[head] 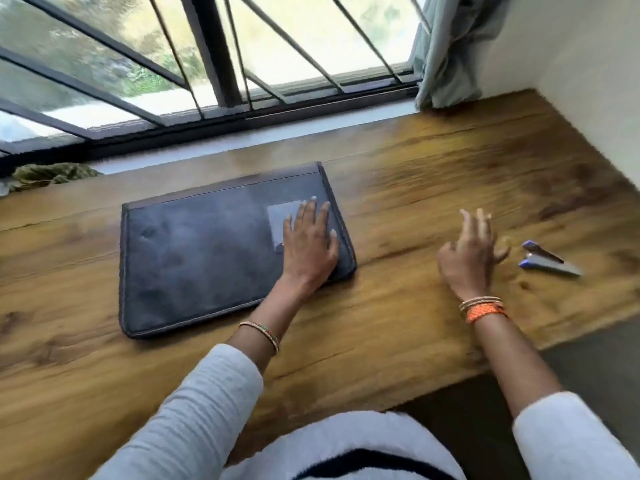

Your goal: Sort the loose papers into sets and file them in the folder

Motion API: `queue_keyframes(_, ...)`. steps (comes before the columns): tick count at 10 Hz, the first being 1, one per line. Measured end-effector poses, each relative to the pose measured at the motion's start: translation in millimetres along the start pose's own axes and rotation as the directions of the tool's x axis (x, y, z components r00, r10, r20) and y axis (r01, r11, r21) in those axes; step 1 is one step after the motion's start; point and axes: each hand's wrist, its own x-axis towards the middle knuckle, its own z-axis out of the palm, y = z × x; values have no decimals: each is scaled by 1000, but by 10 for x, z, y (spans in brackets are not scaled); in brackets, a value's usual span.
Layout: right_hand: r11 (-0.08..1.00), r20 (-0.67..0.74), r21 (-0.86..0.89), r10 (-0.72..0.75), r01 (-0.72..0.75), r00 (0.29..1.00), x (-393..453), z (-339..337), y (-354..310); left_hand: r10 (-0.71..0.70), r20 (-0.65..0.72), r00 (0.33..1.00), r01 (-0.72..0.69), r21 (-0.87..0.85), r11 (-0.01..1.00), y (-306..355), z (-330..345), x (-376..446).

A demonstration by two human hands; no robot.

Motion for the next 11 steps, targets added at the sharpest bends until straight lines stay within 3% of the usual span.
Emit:
queue_keyframes(1, 939, 29, -186, 300, -290, 954, 277, -348, 851, 185, 83, 979, -180, -59, 982, 637, 228, 223)
queue_keyframes(2, 920, 176, -320, 292, -226, 940, 358, -485, 1186, 256, 166, 952, -252, -43, 967, 986, 389, 300)
queue_keyframes(3, 954, 221, -277, 183, -118, 958, 375, -558, 1108, 219, 91, 971, -212, -85, 974, 928, 405, 256)
queue_keyframes(4, 975, 224, -221, 39, 12, 974, 235, -351, 664, 146, -15, 989, -146, -13, 989, 583, 313, 145)
queue_keyframes(5, 983, 275, 13, -177, 181, 945, 28, 78, -128, -21, -98, 995, 26, 47, 999, 123, 150, -33)
queue_keyframes(6, 955, 285, 122, -294, 270, 912, -47, 374, -845, -233, -185, 955, 238, 0, 971, -286, -11, -255)
queue_keyframes(7, 944, 320, 144, -329, 297, 889, 18, 466, -1132, -363, -215, 907, 359, -61, 931, -584, -139, -496)
queue_keyframes(8, 954, 331, 131, -297, 268, 895, 74, 458, -1062, -394, -247, 885, 393, -52, 918, -672, -109, -676)
queue_keyframes(9, 937, 276, 69, -348, 342, 896, 79, 355, -1150, -452, -315, 834, 430, -142, 892, -497, -113, -596)
queue_keyframes(10, 755, 70, 75, -656, 651, 752, 58, 256, -1478, -362, -443, 821, 337, -137, 932, -292, -181, -318)
queue_keyframes(11, 633, -54, 44, -771, 773, 634, -52, 353, -1645, -237, -518, 822, 266, -18, 964, -223, -185, -195)
